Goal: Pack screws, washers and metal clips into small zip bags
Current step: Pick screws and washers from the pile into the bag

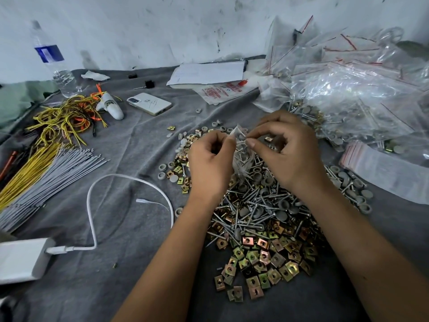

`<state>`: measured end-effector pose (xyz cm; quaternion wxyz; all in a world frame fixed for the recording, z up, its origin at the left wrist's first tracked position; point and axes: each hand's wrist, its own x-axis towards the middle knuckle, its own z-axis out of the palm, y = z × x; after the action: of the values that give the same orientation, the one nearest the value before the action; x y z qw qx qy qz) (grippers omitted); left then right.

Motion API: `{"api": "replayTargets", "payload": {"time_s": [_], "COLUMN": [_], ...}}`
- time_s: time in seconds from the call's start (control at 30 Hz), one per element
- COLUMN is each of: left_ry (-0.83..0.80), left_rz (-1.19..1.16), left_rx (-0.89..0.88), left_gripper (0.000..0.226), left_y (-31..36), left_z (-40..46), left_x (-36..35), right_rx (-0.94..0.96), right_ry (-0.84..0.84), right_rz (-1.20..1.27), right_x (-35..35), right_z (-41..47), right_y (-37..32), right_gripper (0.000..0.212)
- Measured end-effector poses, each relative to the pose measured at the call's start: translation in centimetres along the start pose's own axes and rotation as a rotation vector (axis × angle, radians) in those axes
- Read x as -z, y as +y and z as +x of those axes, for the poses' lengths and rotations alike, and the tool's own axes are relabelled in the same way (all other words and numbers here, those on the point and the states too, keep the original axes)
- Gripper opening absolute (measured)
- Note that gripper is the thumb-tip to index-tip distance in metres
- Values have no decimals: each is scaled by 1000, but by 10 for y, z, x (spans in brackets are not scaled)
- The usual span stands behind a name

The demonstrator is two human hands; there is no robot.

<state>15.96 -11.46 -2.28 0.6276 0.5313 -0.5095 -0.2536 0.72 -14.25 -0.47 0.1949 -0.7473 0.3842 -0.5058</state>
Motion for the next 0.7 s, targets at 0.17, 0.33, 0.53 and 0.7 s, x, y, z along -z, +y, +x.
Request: {"api": "replayTargets", "payload": {"time_s": [0.17,0.33,0.53,0.7], "left_ry": [54,148,168,182], "left_rz": [-20,-120,-167,-168], "left_rx": [13,52,34,56], "left_gripper": [34,38,43,38], "left_y": [-2,-1,-1,-3], "left_z": [1,3,5,6], "left_x": [1,3,5,5], "right_rx": [-117,-133,-176,-176], "right_ry": [52,-408,-620,-626], "right_rz": [-25,-569,-622,-531], "right_x": [10,6,8,10], "right_z": [1,-1,5,3], "right_y": [7,14,12,6], "right_gripper": [5,30,33,21]}}
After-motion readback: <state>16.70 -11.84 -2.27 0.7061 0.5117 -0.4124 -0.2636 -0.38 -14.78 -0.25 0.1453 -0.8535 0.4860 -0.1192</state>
